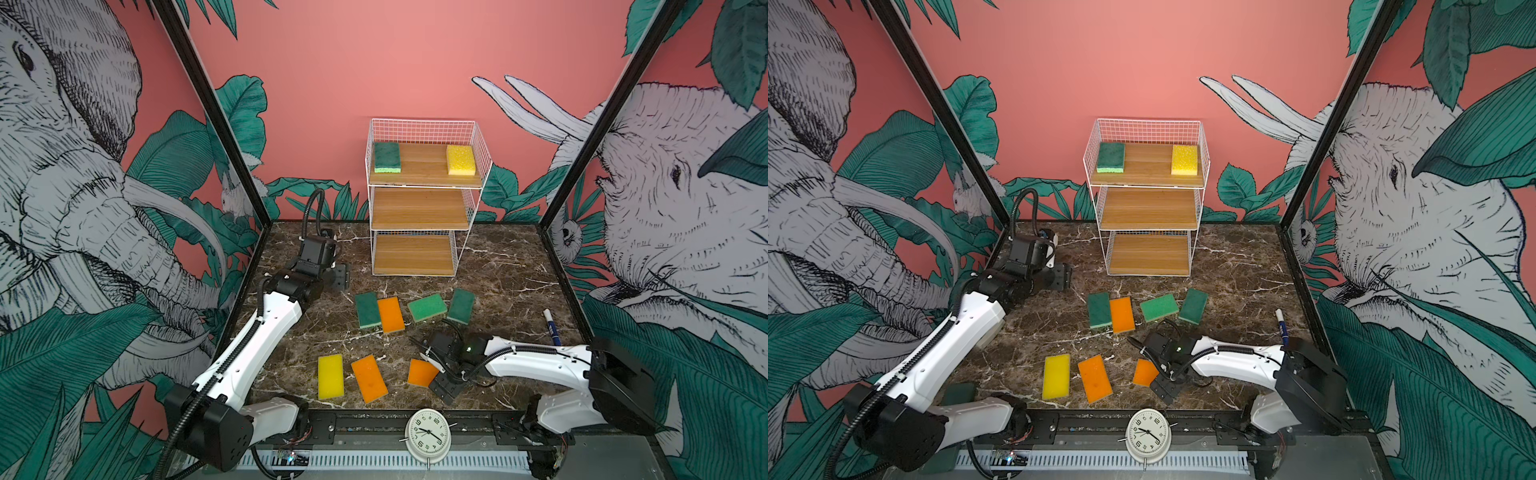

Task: Place and organize the cleaning sponges onto the shelf
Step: 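Lower the right gripper over the orange sponge nearest the robot, then close the right gripper on the orange sponge and lift it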

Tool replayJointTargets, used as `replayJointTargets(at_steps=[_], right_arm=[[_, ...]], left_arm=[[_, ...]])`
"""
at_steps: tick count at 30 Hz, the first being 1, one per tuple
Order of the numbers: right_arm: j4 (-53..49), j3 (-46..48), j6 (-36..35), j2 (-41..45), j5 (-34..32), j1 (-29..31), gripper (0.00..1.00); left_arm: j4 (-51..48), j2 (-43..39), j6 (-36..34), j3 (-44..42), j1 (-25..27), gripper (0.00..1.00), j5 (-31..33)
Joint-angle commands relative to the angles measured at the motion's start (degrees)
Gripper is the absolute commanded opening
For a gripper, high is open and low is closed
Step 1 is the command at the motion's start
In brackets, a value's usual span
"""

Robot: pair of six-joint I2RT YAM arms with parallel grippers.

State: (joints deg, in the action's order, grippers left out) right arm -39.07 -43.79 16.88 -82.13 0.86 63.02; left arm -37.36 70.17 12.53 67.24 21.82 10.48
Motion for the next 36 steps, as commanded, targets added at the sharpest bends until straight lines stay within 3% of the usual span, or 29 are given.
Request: replayJointTargets(at_steps=[1, 9, 20, 36], right_arm=[[0.35, -1.54, -1.24, -0.88, -1.59, 0.33, 0.95], [1.31, -5.53, -4.55, -5.83, -1.64, 0.17, 0.96], [2.6, -7.83, -3.53, -9.06, -2.38, -0.56, 0.97], [5.81, -10.74, 12.01, -14.02, -4.01, -7.84, 0.93]], left_arm=[[-0.53, -0.59, -0.62, 1.51, -0.5, 0.73, 0.44], [-0.46, 0.35, -0.49, 2.3, -0.55, 0.73, -0.18], [-0.69, -0.9, -0.49, 1.35, -0.64, 0.73, 0.87], [-0.76, -1.45, 0.21, 0.65, -0.64, 0.73, 1.74]])
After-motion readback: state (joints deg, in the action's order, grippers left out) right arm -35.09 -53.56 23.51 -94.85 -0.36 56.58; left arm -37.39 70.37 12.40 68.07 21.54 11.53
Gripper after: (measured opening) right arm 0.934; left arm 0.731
